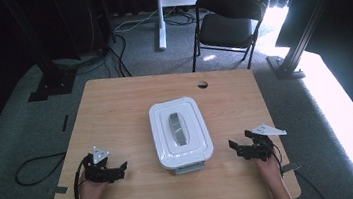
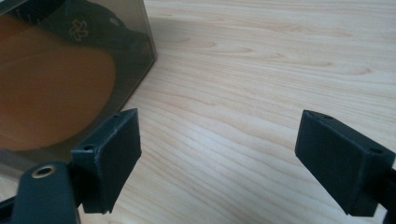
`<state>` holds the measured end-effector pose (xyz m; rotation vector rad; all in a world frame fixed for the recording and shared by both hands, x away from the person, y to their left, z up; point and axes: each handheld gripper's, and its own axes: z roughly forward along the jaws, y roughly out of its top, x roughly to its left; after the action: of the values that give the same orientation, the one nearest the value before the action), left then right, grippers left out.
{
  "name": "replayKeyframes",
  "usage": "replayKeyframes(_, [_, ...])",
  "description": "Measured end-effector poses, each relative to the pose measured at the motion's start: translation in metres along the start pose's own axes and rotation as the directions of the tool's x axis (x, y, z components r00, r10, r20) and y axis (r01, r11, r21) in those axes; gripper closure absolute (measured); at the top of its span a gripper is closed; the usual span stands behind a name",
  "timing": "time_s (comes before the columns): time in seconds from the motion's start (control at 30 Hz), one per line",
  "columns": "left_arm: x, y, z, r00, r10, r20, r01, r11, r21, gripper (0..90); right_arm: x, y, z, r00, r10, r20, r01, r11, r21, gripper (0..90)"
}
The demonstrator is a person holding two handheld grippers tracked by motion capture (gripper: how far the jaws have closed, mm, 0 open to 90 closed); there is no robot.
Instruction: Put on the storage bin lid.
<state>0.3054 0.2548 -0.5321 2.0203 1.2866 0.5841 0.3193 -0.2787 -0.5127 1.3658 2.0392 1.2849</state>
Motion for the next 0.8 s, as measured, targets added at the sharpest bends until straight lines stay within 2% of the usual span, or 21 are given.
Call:
replayKeyframes(0.13, [0.003,-0.005,-0.003,0.9999,-0.004,-0.014,0.005,0.9998,0.017,0.1,-0.003,-0.004,-0.004,0.9999,0.01,0.009,-0.01,1.0,-0.003,13.7])
replayKeyframes(0.23, [0.005,-0.009,-0.005,0.9997,-0.022,-0.01,0.022,0.9996,0.017,0.1,-0.005,-0.007,-0.007,0.9994,0.007,0.034,-0.007,1.0,-0.005,13.7])
replayKeyframes(0.5, [0.008,-0.018,-0.009,0.9994,-0.029,-0.019,0.03,0.9991,0.029,0.1,-0.012,-0.017,-0.016,0.9967,0.023,0.077,-0.022,1.0,-0.014,13.1])
replayKeyframes(0.57, [0.01,-0.02,-0.01,0.9992,-0.034,-0.022,0.035,0.9989,0.032,0.1,-0.013,-0.019,-0.02,0.9942,0.028,0.104,-0.026,0.999,-0.021,12.8])
replayKeyframes(0.8, [0.013,-0.029,-0.014,0.9981,-0.047,-0.04,0.049,0.9979,0.042,0.1,-0.021,-0.029,-0.032,0.9863,0.059,0.154,-0.055,0.998,-0.031,12.8])
